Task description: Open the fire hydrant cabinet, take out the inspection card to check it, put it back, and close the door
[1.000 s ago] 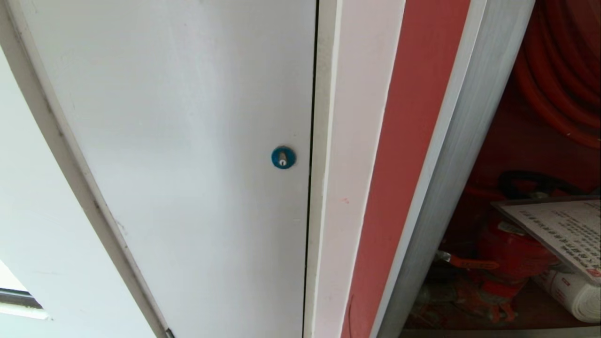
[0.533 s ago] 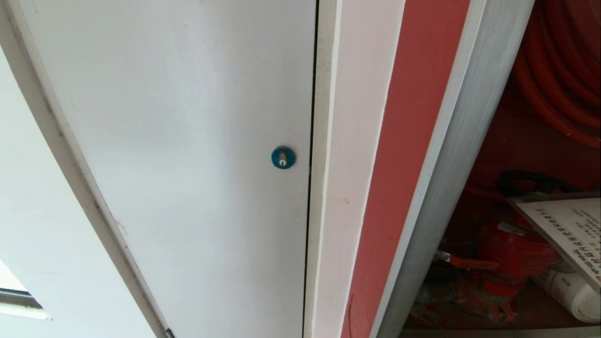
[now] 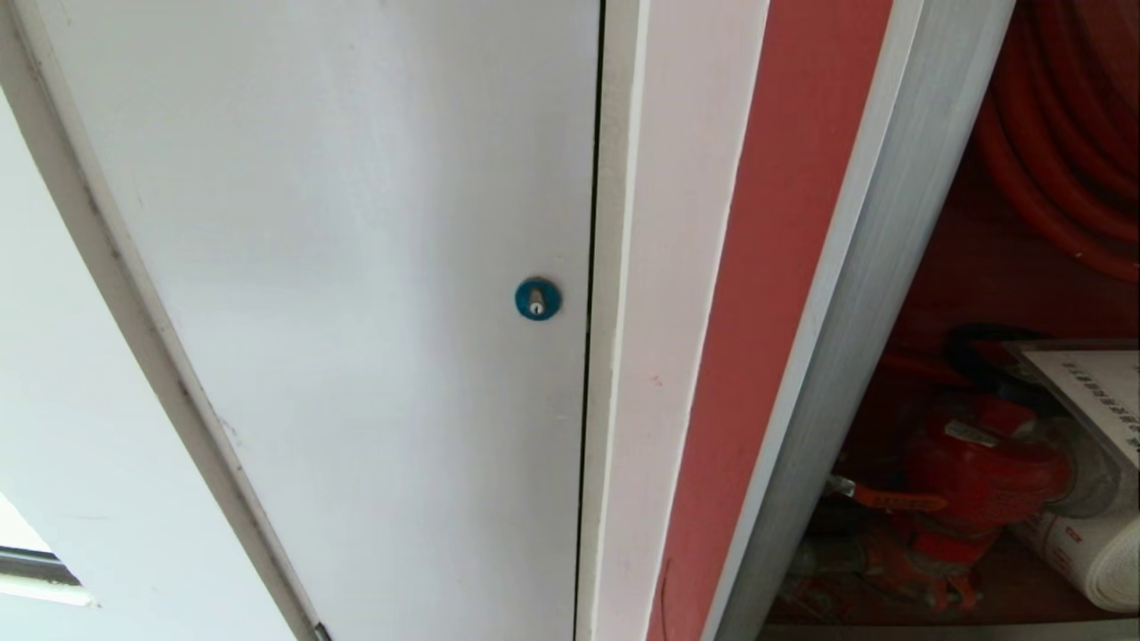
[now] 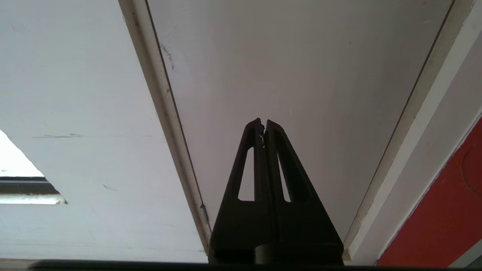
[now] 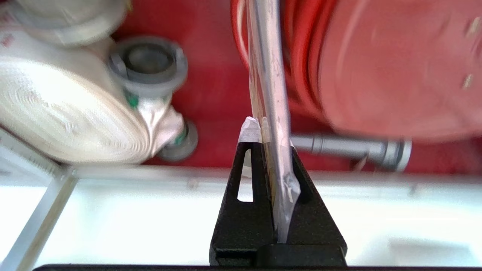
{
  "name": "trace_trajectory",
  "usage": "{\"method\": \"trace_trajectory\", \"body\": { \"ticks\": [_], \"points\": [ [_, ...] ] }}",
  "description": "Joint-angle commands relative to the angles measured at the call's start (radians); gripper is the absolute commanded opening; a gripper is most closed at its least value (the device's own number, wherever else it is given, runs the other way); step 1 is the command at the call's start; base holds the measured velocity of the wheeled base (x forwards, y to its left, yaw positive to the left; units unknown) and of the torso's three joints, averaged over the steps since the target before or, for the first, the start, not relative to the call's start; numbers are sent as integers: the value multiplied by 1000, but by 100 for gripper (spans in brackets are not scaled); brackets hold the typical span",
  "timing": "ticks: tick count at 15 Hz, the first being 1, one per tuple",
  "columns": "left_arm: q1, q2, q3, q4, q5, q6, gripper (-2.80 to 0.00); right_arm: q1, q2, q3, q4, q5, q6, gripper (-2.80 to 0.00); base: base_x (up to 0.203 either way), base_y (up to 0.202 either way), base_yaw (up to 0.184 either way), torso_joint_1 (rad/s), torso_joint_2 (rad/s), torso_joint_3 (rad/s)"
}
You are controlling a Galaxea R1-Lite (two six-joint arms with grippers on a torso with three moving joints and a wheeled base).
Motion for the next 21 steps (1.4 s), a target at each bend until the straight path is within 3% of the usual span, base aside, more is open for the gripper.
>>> {"method": "trace_trajectory", "body": {
  "ticks": [1, 4, 6, 14, 18, 21],
  "points": [
    [0, 1, 11, -1, 0, 0, -280, 108, -13, -11, 4, -149, 13, -280, 0, 0, 0, 0, 0, 0],
    [0, 1, 11, -1, 0, 0, -280, 285, -59, -28, 50, -374, 57, -280, 0, 0, 0, 0, 0, 0],
    [0, 1, 11, -1, 0, 0, -280, 352, -88, -59, 103, -430, 140, -280, 0, 0, 0, 0, 0, 0],
    [0, 1, 12, -1, 0, 0, -280, 555, -125, -86, 275, -422, 590, -280, 0, 0, 0, 0, 0, 0],
    [0, 1, 12, -1, 0, 0, -280, 581, -134, -45, 283, -323, 866, -280, 0, 0, 0, 0, 0, 0],
    [0, 1, 11, -1, 0, 0, -280, 607, -146, -29, 286, -190, 1061, -280, 0, 0, 0, 0, 0, 0]
  ]
}}
